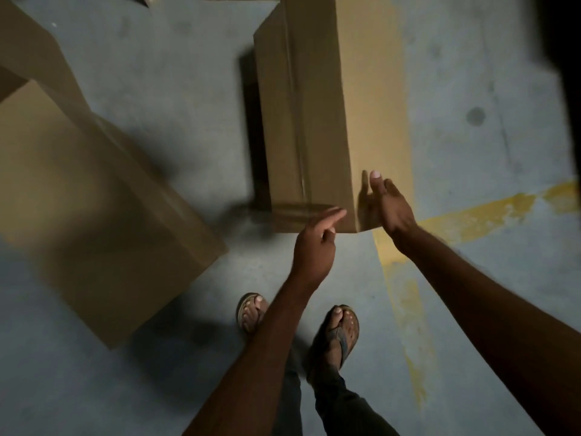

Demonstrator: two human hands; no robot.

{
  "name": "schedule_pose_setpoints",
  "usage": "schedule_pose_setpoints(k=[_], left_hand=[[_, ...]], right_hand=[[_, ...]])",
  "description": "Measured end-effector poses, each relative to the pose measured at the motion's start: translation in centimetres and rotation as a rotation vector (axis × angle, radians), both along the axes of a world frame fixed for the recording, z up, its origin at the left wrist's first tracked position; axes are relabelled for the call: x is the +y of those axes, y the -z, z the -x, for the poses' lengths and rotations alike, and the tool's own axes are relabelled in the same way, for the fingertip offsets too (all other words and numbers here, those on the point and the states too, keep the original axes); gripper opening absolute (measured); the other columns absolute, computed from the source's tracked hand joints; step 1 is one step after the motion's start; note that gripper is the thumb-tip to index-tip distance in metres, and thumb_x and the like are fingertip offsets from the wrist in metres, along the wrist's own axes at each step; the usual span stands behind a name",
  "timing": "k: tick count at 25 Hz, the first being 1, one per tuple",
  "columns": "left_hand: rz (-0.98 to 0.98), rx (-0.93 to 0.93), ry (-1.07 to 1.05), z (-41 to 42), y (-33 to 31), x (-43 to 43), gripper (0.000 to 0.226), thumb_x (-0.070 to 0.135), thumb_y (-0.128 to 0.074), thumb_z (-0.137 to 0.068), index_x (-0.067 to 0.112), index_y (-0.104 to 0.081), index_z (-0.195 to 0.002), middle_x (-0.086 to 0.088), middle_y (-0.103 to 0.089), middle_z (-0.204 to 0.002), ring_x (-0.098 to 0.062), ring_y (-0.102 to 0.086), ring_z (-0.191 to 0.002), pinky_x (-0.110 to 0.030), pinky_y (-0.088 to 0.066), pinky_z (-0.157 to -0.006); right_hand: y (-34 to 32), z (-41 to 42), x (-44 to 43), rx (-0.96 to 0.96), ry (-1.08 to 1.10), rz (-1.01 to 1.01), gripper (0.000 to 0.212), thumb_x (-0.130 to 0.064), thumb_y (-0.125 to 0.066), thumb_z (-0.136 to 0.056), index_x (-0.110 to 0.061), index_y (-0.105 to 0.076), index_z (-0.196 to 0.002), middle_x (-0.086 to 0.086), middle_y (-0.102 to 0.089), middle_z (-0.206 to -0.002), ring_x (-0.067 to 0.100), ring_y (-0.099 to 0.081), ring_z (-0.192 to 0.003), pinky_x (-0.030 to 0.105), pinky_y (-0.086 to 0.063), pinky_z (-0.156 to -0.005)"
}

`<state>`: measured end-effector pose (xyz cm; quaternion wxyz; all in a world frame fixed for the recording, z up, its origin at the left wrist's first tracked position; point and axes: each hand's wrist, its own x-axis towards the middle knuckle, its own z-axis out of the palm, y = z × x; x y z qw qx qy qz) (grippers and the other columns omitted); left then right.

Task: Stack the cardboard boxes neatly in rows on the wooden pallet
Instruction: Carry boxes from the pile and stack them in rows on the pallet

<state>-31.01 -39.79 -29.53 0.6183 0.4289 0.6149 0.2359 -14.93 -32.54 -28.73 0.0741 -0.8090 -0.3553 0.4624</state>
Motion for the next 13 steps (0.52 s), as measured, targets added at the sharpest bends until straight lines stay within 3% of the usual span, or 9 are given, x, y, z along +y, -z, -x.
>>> schedule_pose_setpoints(k=[2,3,5,6,8,9,11,13], left_hand=[[0.074,-0.166,0.03,-0.8,1.0,1.0,0.04,0.001,-0.046,-0.104,0.018,-0.068,-0.132,0.0,-0.066,-0.137,-0.013,-0.061,-0.126,-0.039,-0.045,-0.113],[0.062,-0.138,-0.053,-1.1,1.5,1.5,0.036,0.0,-0.05,-0.102,0.015,-0.068,-0.129,-0.001,-0.067,-0.133,-0.016,-0.063,-0.123,-0.044,-0.047,-0.112],[0.014,0.108,-0.296,-0.9,3.1,2.8,0.036,0.004,-0.06,-0.098,0.011,-0.064,-0.133,-0.004,-0.064,-0.136,-0.021,-0.061,-0.124,-0.046,-0.046,-0.112],[0.042,0.265,-0.353,-0.5,4.1,3.9,0.047,0.012,-0.064,-0.098,0.012,-0.054,-0.144,-0.007,-0.057,-0.145,-0.025,-0.055,-0.132,-0.045,-0.042,-0.114],[0.233,0.435,-0.313,0.4,6.1,6.4,0.074,0.038,-0.064,-0.099,0.018,-0.027,-0.161,-0.01,-0.037,-0.162,-0.03,-0.039,-0.146,-0.044,-0.035,-0.117],[0.325,0.409,-0.285,0.5,7.0,7.5,0.082,0.048,-0.062,-0.097,0.02,-0.021,-0.162,-0.009,-0.034,-0.164,-0.031,-0.037,-0.147,-0.043,-0.035,-0.117],[0.373,0.273,-0.234,0.1,8.3,9.0,0.077,0.056,-0.063,-0.094,0.02,-0.037,-0.157,-0.008,-0.05,-0.153,-0.029,-0.051,-0.137,-0.038,-0.045,-0.108],[0.288,0.248,-0.193,-0.6,7.6,9.9,0.06,0.054,-0.068,-0.092,0.018,-0.058,-0.14,-0.004,-0.065,-0.133,-0.024,-0.064,-0.118,-0.032,-0.052,-0.092]], right_hand=[[-0.7,-0.9,1.0,0.005,-0.048,-0.071,0.081,-0.078,-0.031,-0.097,-0.02,-0.039,-0.153,0.01,-0.045,-0.156,0.032,-0.045,-0.141,0.043,-0.036,-0.11],[-0.7,-1.3,1.3,-0.021,-0.072,-0.085,0.081,-0.075,-0.031,-0.098,-0.022,-0.031,-0.159,0.007,-0.04,-0.161,0.03,-0.041,-0.145,0.041,-0.034,-0.112],[-0.4,-2.6,1.8,-0.075,-0.114,-0.102,0.078,-0.069,-0.03,-0.102,-0.021,-0.022,-0.163,0.006,-0.033,-0.165,0.032,-0.037,-0.148,0.042,-0.033,-0.115],[-0.1,-3.4,2.0,-0.098,-0.126,-0.11,0.074,-0.065,-0.028,-0.105,-0.018,-0.023,-0.163,0.008,-0.035,-0.165,0.035,-0.038,-0.147,0.043,-0.034,-0.114],[0.6,-5.1,2.2,-0.129,-0.114,-0.128,0.068,-0.059,-0.026,-0.107,-0.016,-0.028,-0.159,0.013,-0.04,-0.161,0.039,-0.041,-0.143,0.044,-0.036,-0.111],[0.7,-5.9,2.3,-0.137,-0.086,-0.129,0.067,-0.059,-0.026,-0.107,-0.018,-0.028,-0.16,0.013,-0.041,-0.16,0.04,-0.041,-0.143,0.044,-0.035,-0.113],[1.1,-7.7,2.3,-0.101,-0.058,-0.142,0.07,-0.066,-0.029,-0.104,-0.026,-0.028,-0.161,0.011,-0.046,-0.157,0.039,-0.046,-0.14,0.046,-0.038,-0.114],[0.2,-9.0,2.5,-0.042,-0.066,-0.142,0.077,-0.076,-0.043,-0.092,-0.038,-0.03,-0.157,0.005,-0.054,-0.15,0.033,-0.053,-0.133,0.048,-0.043,-0.111]])
